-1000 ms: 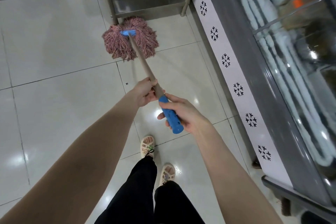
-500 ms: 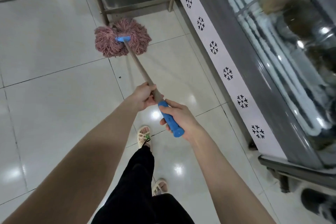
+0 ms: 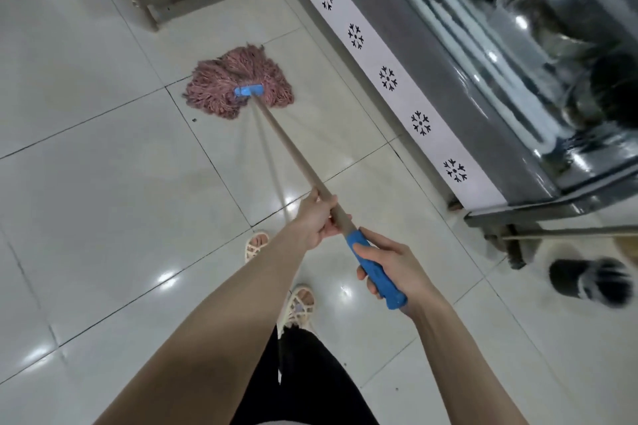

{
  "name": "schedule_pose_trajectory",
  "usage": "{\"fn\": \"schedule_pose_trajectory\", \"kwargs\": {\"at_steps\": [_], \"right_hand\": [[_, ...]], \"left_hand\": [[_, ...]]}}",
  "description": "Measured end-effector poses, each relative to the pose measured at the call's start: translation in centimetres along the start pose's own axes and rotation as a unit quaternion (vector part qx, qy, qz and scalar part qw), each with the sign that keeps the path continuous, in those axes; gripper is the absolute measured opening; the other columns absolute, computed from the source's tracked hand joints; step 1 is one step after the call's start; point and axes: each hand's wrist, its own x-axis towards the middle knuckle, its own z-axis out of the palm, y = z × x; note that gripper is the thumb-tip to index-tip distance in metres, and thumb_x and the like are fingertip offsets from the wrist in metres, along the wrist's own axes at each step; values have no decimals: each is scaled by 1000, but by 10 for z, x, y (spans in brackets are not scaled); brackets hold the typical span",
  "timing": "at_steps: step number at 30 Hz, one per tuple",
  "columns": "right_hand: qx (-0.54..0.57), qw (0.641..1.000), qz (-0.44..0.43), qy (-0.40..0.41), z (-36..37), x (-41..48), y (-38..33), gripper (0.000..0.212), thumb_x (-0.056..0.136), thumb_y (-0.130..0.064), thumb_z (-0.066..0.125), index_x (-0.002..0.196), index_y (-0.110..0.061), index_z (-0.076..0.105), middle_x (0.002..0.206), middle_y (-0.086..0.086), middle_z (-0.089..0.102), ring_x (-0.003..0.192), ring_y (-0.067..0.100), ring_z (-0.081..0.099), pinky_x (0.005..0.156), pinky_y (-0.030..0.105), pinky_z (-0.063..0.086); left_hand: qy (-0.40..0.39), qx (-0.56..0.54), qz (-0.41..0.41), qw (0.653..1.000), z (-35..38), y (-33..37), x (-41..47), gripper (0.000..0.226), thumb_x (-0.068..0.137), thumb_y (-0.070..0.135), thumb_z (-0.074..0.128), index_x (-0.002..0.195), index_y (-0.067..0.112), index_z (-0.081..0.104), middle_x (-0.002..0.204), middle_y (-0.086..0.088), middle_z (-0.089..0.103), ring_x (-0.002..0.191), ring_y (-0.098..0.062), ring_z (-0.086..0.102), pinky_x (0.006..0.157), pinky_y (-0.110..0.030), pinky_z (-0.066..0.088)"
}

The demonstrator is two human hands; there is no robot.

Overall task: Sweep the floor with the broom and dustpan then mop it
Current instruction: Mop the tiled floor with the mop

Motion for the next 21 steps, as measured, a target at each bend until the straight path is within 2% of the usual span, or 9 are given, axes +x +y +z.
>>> {"fn": "schedule_pose_trajectory", "kwargs": {"at_steps": [4,6,10,14,17,21], "right_hand": [[21,1000,6,-8,12,9,11,33,89,-11,65,113,-32,62,58,14,56,37,18,44,37,22,36],[36,999,13,-11,22,19,12,38,88,-9,65,121,-28,61,60,14,55,37,16,47,36,21,38],[57,998,25,-28,50,49,10,50,88,-7,65,133,-24,56,65,14,56,44,17,51,39,22,42],[79,996,32,-38,94,93,-7,51,86,-4,66,133,-23,58,68,12,55,53,19,52,41,24,43],[87,995,29,-40,121,120,-33,50,86,-4,66,133,-21,58,67,11,53,51,19,51,40,22,43],[93,994,21,-45,153,159,-78,49,87,-5,65,133,-22,57,71,10,54,50,16,52,40,22,43]], "left_hand": [[13,-9,-4,1000,-14,-3,4,55,99,11,48,148,16,25,94,-12,53,71,-26,67,61,-40,58],[22,-9,-6,1000,-23,4,6,54,99,10,48,147,19,26,88,-12,53,73,-27,64,67,-41,57],[41,5,-2,999,-46,26,22,55,99,11,47,148,20,23,86,-11,56,72,-25,63,66,-40,57],[57,15,-2,998,-81,70,49,57,99,11,47,150,19,22,91,-14,56,75,-28,62,66,-41,55],[70,25,3,997,-97,107,69,60,99,11,48,151,20,18,91,-14,57,75,-27,63,63,-40,54],[81,56,35,995,-110,164,96,47,100,11,46,145,12,30,88,-13,56,72,-25,62,65,-38,55]]}}
